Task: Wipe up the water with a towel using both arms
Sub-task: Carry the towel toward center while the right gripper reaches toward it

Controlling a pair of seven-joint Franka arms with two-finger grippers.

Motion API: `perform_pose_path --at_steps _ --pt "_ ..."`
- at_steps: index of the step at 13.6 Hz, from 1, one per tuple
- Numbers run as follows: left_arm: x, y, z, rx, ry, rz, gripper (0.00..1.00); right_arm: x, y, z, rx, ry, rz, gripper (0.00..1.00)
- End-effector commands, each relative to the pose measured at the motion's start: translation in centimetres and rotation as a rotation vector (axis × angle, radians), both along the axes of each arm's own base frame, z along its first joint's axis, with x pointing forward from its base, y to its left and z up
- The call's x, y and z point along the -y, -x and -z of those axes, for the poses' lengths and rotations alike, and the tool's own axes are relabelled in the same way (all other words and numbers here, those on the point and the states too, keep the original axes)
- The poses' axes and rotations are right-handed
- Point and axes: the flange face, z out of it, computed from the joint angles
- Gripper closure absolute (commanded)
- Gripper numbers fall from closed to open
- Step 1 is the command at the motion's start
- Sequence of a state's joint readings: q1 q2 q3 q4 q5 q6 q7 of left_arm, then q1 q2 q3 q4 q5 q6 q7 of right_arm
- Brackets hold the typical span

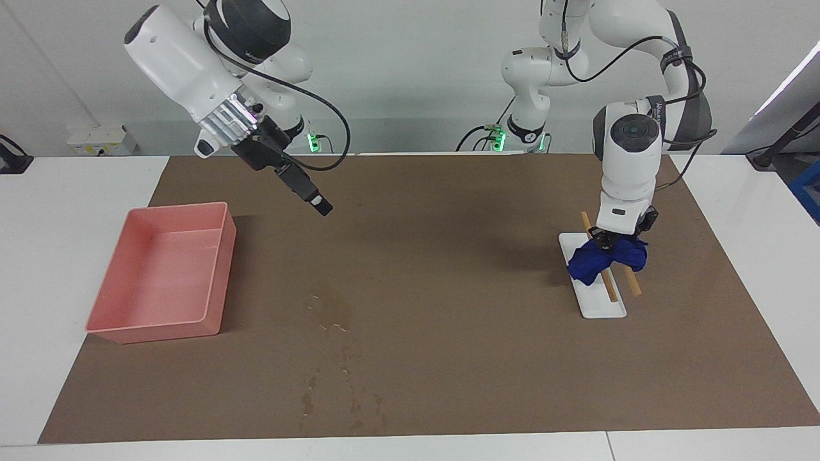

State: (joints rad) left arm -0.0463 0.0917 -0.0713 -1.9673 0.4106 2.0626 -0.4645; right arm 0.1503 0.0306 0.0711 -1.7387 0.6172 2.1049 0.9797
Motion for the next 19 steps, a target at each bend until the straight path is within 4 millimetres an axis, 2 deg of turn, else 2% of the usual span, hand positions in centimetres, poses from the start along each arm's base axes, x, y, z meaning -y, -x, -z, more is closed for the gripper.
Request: perform_pose_path --at_steps 1,4,5,6,8,10,12,16,19 --pt "-0.3 0.3 -0.3 -0.001 -0.018 -0.011 1.00 -3.3 1.3 2.8 -0.051 -0.013 -0.024 0.00" --pt "0.2 -0.5 -2.1 -0.027 -0.032 -0.031 1.00 -5.7 2.6 4.3 -0.109 -0.041 -0.066 0.00" --pt "0.6 -0.7 -3.1 -0.036 0.006 -0.074 1.00 -6.8 3.2 5.1 -0.122 -0.035 -0.087 0.00" --pt "1.5 -0.9 -4.8 -0.033 0.123 -0.145 1.00 -8.3 3.8 6.4 -0.134 -0.028 -0.106 0.00" --pt "2.4 -1.2 -6.8 -0.016 0.308 -0.364 1.00 -9.9 3.8 7.6 -0.129 -0.025 -0.109 0.00" --pt "4.0 -1.0 -7.6 0.000 0.422 -0.552 1.00 -11.4 3.7 8.1 -0.110 -0.043 -0.079 0.00" --pt "5.8 -1.0 -8.3 -0.037 0.609 -0.828 1.00 -13.5 3.8 9.2 -0.106 -0.064 -0.051 0.00" --pt "11.7 -0.6 -8.7 -0.111 0.838 -1.170 1.00 -16.9 4.0 10.4 -0.078 -0.091 0.035 0.00" --pt "16.4 0.2 -8.6 -0.116 0.905 -1.288 1.00 -18.5 4.2 11.7 -0.072 -0.091 0.056 0.00"
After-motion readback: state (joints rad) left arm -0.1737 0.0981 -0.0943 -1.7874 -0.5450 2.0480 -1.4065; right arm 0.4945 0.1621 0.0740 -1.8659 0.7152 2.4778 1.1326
